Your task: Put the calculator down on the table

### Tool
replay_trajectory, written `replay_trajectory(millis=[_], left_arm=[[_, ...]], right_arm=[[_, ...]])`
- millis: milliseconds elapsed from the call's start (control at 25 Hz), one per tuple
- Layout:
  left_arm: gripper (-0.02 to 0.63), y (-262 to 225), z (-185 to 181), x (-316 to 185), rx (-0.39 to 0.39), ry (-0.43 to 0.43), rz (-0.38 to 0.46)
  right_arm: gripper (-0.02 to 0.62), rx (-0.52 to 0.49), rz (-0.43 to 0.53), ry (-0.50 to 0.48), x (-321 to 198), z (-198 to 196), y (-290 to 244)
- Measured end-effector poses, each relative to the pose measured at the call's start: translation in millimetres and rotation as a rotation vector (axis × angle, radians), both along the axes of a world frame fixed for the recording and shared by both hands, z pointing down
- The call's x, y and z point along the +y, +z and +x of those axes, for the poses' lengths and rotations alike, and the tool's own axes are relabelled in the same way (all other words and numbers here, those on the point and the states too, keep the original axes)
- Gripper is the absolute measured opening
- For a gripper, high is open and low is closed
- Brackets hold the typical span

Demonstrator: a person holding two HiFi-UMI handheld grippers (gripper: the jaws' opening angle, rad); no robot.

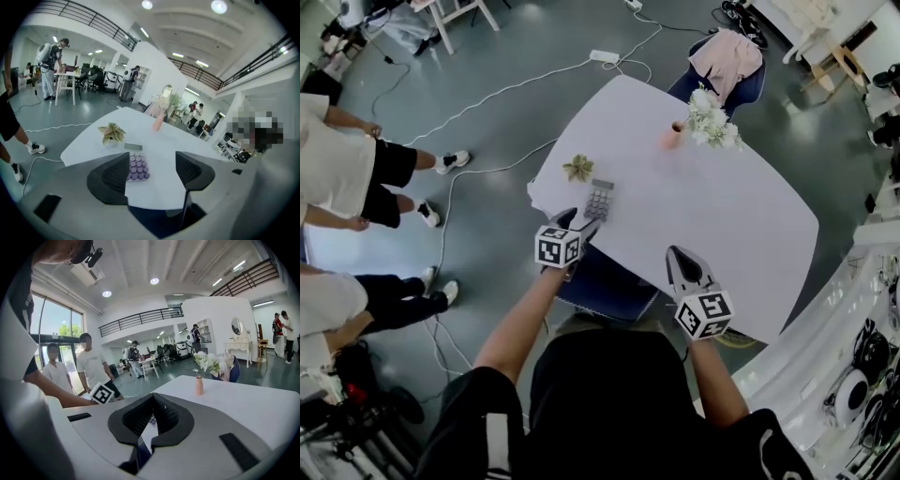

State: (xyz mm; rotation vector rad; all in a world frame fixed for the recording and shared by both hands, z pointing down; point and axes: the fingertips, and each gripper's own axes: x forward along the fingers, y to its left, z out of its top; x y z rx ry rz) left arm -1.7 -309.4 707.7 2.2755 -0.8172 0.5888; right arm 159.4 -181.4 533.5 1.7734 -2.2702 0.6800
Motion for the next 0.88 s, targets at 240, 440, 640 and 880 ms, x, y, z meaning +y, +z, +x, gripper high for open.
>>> replay_trajectory(millis=[240, 440, 640, 880], left_arm=[[0.188, -124.8, -42.0, 72.7, 0.167, -0.080, 0.166], [0.049, -201.0, -90.0, 128.3, 0.265, -0.133, 0.297], [0.012, -243.3, -128.2, 174.3, 0.258, -0.178, 0.409], [0.009, -267.9, -156.2, 207.6, 0.239, -0.219, 0.510]], right_arm=[[-0.003, 0.021, 0.051, -0.003, 24.1, -21.6, -30.6], [-0.003, 0.000, 0.082, -0.034, 43.7, -56.8, -56.9], [-0.003, 0.080, 0.152, -0.062, 68.2, -84.0, -80.8], [-0.003, 0.109, 0.180, -0.074, 91.2, -109.0, -87.3]])
